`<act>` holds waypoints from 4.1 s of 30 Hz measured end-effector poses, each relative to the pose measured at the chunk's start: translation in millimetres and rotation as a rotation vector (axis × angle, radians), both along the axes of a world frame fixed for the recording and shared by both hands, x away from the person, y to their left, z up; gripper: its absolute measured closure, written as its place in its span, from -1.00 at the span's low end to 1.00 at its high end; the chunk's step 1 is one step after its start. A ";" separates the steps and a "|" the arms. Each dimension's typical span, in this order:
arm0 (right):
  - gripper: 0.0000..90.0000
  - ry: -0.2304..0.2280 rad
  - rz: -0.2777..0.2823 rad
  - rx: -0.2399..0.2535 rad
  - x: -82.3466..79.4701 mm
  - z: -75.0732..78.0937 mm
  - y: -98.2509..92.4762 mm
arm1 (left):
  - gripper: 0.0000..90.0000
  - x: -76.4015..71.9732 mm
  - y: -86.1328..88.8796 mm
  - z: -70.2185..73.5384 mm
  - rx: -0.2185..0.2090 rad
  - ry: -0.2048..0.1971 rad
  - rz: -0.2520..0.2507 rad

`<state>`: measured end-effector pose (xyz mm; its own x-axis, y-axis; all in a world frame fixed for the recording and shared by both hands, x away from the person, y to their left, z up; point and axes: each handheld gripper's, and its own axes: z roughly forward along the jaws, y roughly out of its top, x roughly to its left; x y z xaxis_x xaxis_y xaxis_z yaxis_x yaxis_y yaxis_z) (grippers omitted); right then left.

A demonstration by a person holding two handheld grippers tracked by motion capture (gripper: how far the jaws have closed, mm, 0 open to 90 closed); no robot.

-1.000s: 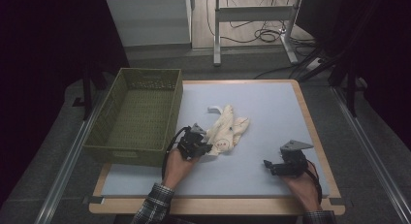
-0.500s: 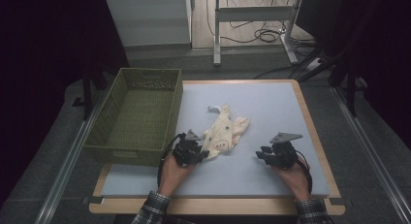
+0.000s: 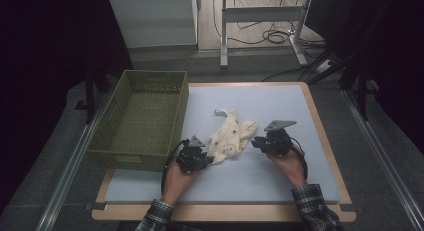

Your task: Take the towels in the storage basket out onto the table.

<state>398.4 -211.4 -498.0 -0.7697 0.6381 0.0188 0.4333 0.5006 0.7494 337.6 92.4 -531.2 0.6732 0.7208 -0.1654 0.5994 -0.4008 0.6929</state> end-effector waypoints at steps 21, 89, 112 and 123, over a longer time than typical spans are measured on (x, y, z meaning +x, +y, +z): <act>0.97 0.016 0.005 -0.059 28.8 -16.7 32.2 | 0.86 -4.2 2.1 -5.7 -0.018 -0.009 0.019; 0.83 0.088 -0.199 0.006 8.7 60.6 -105.4 | 0.92 2.5 -12.0 20.6 -0.005 -0.163 0.104; 0.16 0.115 -0.230 -0.008 4.6 11.6 -119.0 | 0.24 11.4 -6.4 0.2 -0.049 -0.085 0.146; 0.87 0.104 -0.194 0.036 15.6 -15.7 -103.2 | 0.55 10.0 -20.8 -10.9 -0.017 -0.090 0.066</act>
<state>414.0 -314.6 -513.8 -0.6252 0.7717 0.1172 0.5952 0.3743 0.7111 347.6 71.7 -542.2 0.6370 0.7616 -0.1190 0.5594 -0.3505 0.7512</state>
